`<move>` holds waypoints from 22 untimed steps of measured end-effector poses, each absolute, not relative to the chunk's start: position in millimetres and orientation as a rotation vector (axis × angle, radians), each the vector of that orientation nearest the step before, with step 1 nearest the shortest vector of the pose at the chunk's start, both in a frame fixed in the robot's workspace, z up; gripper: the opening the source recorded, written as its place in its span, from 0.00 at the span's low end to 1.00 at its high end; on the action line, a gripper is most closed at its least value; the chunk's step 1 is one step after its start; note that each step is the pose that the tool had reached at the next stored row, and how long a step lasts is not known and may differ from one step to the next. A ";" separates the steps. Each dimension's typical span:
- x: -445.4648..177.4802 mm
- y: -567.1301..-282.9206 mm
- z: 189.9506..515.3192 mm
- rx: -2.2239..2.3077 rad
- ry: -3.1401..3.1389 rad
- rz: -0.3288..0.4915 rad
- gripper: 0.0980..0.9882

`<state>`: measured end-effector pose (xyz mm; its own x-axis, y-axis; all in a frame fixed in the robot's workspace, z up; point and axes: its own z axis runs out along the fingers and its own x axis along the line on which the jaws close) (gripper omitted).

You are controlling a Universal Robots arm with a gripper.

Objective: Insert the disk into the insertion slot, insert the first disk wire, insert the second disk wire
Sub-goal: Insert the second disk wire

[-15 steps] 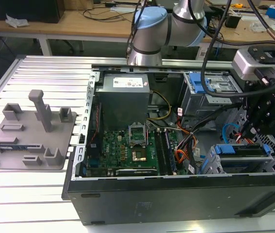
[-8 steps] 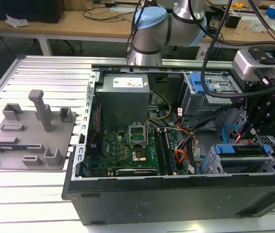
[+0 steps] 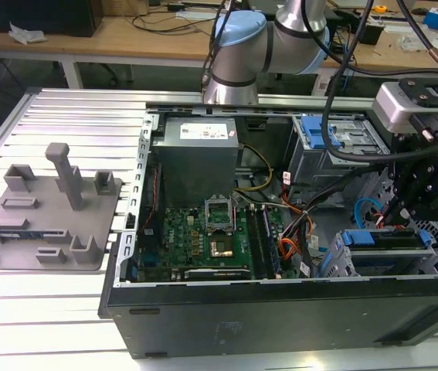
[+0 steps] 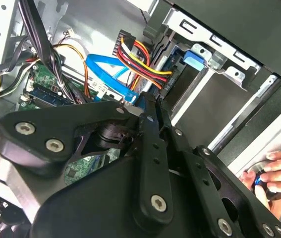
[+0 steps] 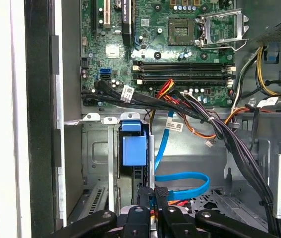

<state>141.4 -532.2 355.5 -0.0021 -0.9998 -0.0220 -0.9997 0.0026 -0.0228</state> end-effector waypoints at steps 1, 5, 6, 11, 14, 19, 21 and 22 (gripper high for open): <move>141.4 -532.3 355.5 -2.196 2.202 -0.001 0.07; 141.5 -532.4 355.3 -2.197 2.202 -0.001 0.07; 141.6 -532.4 355.0 -2.197 2.202 -0.001 0.07; 142.1 -534.9 353.2 -2.196 2.201 -0.001 0.07; 142.3 -536.0 352.1 -2.196 2.201 -0.001 0.07; 143.0 -537.4 351.2 -2.197 2.202 0.000 0.07; 143.3 -537.7 350.9 -2.197 2.202 0.000 0.07; 143.4 -537.8 350.8 -2.197 2.202 0.000 0.07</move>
<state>143.4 -537.8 350.8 -0.0021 -0.9997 -0.0223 -0.9998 0.0026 -0.0219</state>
